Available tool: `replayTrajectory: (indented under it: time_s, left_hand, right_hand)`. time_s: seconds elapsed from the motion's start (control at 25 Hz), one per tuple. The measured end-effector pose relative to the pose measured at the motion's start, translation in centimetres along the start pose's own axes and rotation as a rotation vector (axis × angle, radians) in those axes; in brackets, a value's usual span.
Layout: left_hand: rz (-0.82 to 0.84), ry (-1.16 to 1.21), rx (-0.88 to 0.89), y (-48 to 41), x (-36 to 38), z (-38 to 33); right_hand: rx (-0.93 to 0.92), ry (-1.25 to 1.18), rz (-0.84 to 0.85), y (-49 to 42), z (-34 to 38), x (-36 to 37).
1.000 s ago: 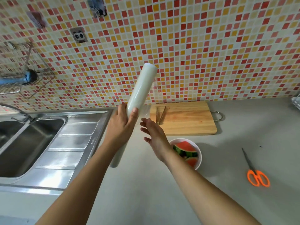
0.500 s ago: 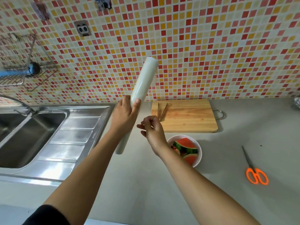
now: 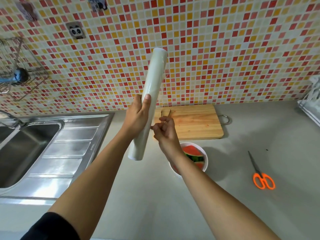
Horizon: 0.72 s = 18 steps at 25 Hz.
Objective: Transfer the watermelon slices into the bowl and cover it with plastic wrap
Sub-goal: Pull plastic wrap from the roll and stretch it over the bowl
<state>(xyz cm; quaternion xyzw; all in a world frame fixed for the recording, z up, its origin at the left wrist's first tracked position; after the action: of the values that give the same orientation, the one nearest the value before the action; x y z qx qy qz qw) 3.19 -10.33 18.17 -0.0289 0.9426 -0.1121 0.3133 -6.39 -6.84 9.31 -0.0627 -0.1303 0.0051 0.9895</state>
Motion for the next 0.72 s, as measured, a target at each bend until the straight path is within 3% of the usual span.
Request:
replayTrajectory:
  time_s: [0.36, 0.72]
  left_hand:
    - [-0.05, -0.004, 0.009, -0.1, 0.4, 0.6]
    - [-0.049, 0.136, -0.031, -0.6, 0.3, 0.7]
  right_hand:
    - [0.047, 0.102, 0.061, 0.4, -0.8, -0.4]
    - [-0.069, 0.179, 0.018, -0.5, 0.2, -0.8]
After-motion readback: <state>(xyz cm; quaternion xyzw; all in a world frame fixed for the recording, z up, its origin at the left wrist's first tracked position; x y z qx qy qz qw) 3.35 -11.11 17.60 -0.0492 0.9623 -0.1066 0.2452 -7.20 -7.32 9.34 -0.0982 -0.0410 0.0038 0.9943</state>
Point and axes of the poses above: each hand's wrist, its own y-axis away from the middle knuckle, its own x-axis out of the palm, z = x × y, the point moved 7 cm from there along -y, towards the middle knuckle, and after that the axes turned 1 degree about -x, right-handed, at the moved point
